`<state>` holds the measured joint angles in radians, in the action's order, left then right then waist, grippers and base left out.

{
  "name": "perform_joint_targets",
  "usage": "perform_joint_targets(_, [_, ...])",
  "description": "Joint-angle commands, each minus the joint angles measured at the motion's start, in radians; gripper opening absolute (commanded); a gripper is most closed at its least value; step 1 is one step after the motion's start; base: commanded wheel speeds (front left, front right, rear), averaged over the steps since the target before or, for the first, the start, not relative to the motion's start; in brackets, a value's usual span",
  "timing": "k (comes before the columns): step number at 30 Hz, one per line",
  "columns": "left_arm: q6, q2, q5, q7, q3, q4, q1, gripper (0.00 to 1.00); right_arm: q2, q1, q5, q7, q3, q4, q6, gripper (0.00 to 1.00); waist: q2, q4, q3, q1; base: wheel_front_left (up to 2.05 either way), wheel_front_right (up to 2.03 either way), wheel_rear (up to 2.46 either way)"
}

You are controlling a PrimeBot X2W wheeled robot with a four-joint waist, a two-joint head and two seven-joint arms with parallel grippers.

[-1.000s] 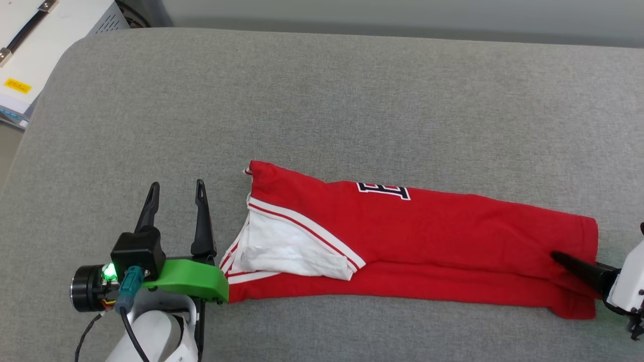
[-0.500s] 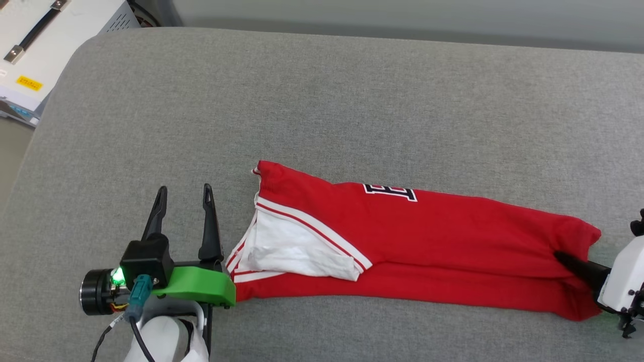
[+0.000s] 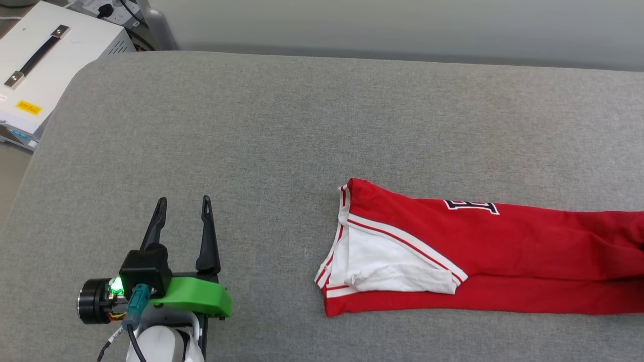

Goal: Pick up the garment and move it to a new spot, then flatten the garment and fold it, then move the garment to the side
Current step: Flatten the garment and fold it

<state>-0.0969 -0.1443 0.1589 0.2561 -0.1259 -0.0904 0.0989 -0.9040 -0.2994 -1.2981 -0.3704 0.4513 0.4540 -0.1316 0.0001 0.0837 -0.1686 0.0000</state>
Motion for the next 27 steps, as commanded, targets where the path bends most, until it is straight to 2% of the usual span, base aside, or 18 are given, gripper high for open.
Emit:
perform_joint_targets(1, [0.009, 0.009, -0.008, 0.006, 0.008, -0.003, -0.020, 1.00, -0.002, 0.000, 0.001, -0.014, 0.008, -0.036, 0.001, 0.00, -0.0001, -0.004, 0.008, 0.0000, 0.00, 0.00, 0.00])
perform_joint_targets(8, [0.032, 0.029, -0.030, 0.006, 0.028, -0.007, -0.030, 1.00, 0.014, -0.003, -0.017, -0.089, 0.026, -0.291, 0.001, 0.00, -0.0001, -0.002, 0.010, 0.0000, 0.00, 0.00, 0.00])
perform_joint_targets(14, [0.045, 0.047, -0.045, 0.006, 0.038, -0.008, -0.017, 1.00, 0.081, -0.085, 0.090, -0.154, 0.080, -0.426, 0.001, 0.00, -0.0001, 0.009, -0.007, 0.0000, 0.00, 0.00, 0.00])
perform_joint_targets(19, [0.057, 0.059, -0.053, 0.006, 0.044, -0.009, 0.002, 1.00, 0.208, -0.217, 0.199, -0.239, 0.188, -0.435, 0.001, 0.00, -0.0001, 0.020, -0.034, 0.0000, 0.00, 0.00, 0.00])
perform_joint_targets(27, [0.076, 0.076, -0.062, 0.006, 0.045, -0.016, 0.045, 1.00, 0.414, -0.392, 0.270, -0.296, 0.358, -0.315, 0.001, 0.00, -0.0001, 0.058, -0.079, 0.0000, 0.00, 0.00, 0.00])
